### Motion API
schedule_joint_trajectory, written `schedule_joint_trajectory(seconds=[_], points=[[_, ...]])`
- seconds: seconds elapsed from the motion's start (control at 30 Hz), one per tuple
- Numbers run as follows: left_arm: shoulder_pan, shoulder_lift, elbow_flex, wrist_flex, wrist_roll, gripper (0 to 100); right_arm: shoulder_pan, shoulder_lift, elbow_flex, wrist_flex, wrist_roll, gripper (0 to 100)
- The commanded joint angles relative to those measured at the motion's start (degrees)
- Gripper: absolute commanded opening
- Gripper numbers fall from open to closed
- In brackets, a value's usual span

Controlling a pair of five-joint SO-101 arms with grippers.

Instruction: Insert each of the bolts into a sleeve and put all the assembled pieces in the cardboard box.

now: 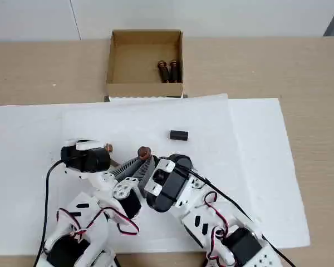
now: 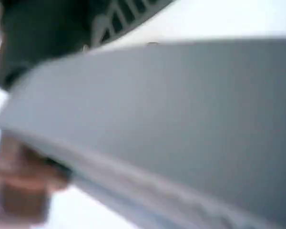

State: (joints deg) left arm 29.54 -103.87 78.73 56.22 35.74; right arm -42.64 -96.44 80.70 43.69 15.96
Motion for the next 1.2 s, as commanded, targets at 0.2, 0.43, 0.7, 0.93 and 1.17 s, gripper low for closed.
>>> schedule_joint_trajectory(seconds=[0.2, 0.43, 0.7, 0.93, 1.17], points=[[0.18, -0.26, -0.66, 0.62, -2.02, 18, -0.22, -0.48, -1.05, -2.24, 0.7, 0.3], [-4.22, -0.18, -6.11, 0.35, -3.69, 18, -0.13, -0.48, -0.97, -2.24, 0.7, 0.3], [-15.56, -0.18, -9.27, 0.62, -10.02, 11, 4.44, -0.48, -0.88, -2.51, 0.35, 0.3], [-22.24, -0.18, -6.37, 0.7, -17.85, 0, 11.21, 0.04, -0.97, -1.98, -3.52, 0.3], [-28.22, -0.18, 5.76, 0.26, -26.64, 1, 14.46, 1.36, -3.69, 2.33, -11.34, 0.3]])
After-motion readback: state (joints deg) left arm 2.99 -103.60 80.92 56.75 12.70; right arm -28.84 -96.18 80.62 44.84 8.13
